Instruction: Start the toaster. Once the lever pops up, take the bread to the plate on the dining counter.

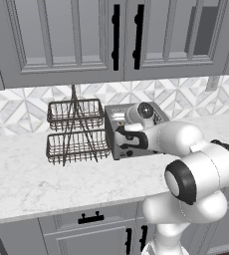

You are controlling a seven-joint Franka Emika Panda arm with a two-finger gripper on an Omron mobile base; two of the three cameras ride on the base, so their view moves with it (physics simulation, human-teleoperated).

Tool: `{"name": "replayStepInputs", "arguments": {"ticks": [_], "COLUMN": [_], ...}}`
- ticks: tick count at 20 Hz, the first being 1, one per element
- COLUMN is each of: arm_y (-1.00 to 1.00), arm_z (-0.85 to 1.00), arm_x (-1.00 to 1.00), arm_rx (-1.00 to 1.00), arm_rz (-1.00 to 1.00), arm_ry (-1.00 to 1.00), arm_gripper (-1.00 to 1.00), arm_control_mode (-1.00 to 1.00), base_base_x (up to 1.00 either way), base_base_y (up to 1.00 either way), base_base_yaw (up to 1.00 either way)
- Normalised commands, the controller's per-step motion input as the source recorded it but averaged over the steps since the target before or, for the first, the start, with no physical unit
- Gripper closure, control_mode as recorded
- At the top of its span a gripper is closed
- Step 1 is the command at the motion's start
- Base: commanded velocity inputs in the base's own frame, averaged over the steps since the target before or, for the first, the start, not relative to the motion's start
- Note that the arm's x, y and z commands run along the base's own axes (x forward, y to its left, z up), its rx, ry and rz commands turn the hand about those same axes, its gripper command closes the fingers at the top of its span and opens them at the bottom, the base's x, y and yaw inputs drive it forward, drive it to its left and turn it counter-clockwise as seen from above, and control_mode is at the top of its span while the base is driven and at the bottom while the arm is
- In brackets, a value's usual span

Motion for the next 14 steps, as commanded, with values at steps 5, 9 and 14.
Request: {"name": "replayStepInputs", "arguments": {"ticks": [5,9,14], "arm_y": [0.00,0.00,0.00], "arm_z": [0.00,0.00,0.00], "arm_x": [0.00,0.00,0.00], "arm_rx": [0.00,0.00,0.00], "arm_rz": [0.00,0.00,0.00], "arm_ry": [0.00,0.00,0.00], "arm_gripper": [-1.00,-1.00,-1.00], "arm_control_mode": [-1.00,-1.00,-1.00], "base_base_x": [0.00,0.00,0.00], "base_base_y": [0.00,0.00,0.00], "base_base_yaw": [0.00,0.00,0.00]}}
